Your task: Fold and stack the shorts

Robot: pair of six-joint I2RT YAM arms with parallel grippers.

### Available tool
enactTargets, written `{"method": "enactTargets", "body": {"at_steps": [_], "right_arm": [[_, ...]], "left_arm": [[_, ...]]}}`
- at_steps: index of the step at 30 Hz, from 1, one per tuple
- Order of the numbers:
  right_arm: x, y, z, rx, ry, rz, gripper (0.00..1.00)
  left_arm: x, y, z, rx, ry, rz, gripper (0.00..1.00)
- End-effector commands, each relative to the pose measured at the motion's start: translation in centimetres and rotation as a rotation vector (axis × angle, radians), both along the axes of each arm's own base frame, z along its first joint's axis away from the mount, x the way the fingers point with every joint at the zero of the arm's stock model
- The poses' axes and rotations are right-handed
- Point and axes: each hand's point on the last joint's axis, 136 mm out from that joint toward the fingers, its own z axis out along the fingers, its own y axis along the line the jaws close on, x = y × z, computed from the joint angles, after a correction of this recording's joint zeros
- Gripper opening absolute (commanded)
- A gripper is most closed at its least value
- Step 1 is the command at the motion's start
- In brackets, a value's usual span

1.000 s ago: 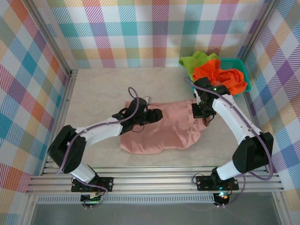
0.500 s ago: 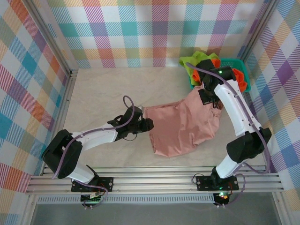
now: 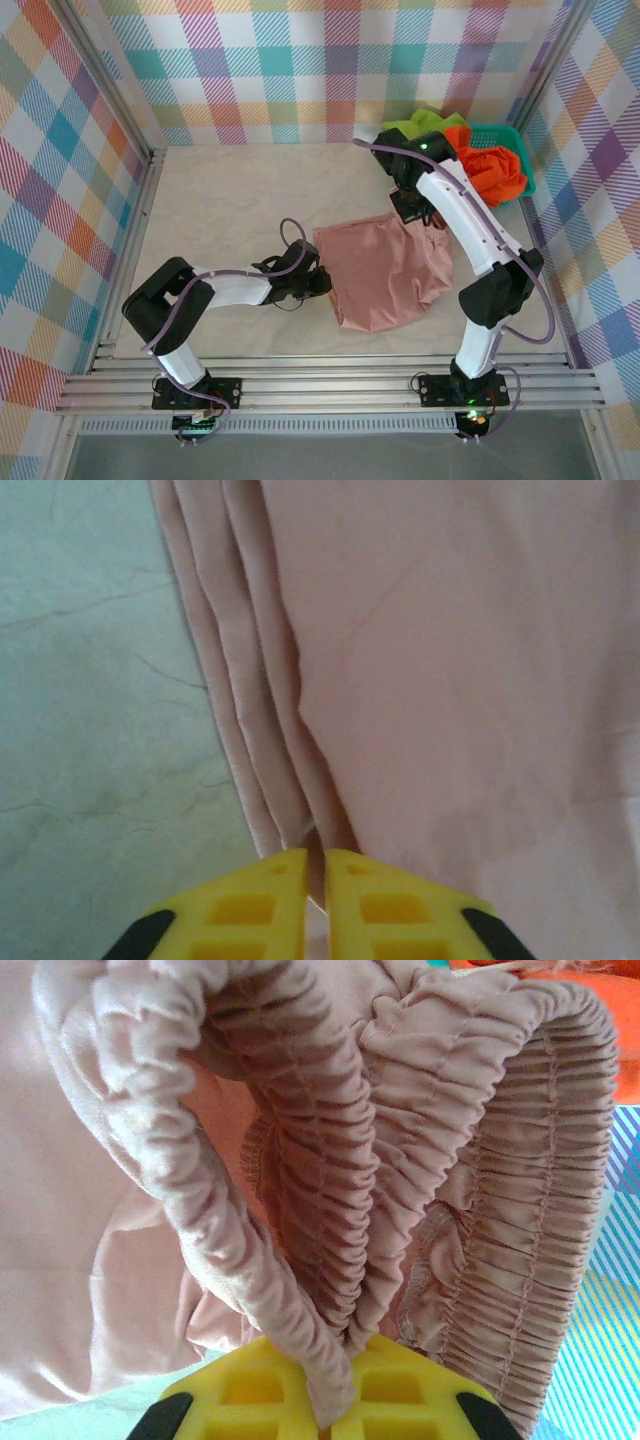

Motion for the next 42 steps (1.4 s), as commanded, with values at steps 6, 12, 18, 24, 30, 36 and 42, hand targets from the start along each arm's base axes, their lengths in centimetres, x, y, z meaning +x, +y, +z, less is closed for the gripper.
{"method": "enactTargets", "body": {"at_steps": [6, 12, 18, 24, 30, 36, 42], "right_arm": [[-0.9, 3.8, -0.7, -0.005, 0.022, 0.006, 0.00], [-1.5, 8.7, -2.9, 0.061, 0.066, 0.037, 0.00], [-2.3, 12.6, -6.0, 0.101, 0.136, 0.061, 0.00], [-3.2, 15.3, -9.2, 0.143, 0.208, 0.078, 0.00], [-3.7, 16.4, -11.9, 0.182, 0.261, 0.076, 0.00], [-4.2, 17.3, -14.1, 0.215, 0.307, 0.072, 0.02], [-4.7, 19.2, -15.2, 0.309, 0.356, 0.083, 0.17]], "left_arm": [[0.1, -1.7, -0.4, -0.034, 0.001, -0.012, 0.04], [0.0, -1.8, -0.9, -0.036, 0.006, -0.007, 0.02], [0.0, -1.9, -1.0, -0.037, 0.006, -0.005, 0.02], [-0.1, -1.7, -1.1, -0.035, 0.005, 0.000, 0.02], [0.0, -1.5, -0.8, -0.035, -0.004, 0.012, 0.05], [0.1, -0.9, 0.1, -0.031, -0.024, 0.033, 0.13], [-0.3, 2.3, 1.3, 0.020, -0.066, 0.131, 0.24]]}}
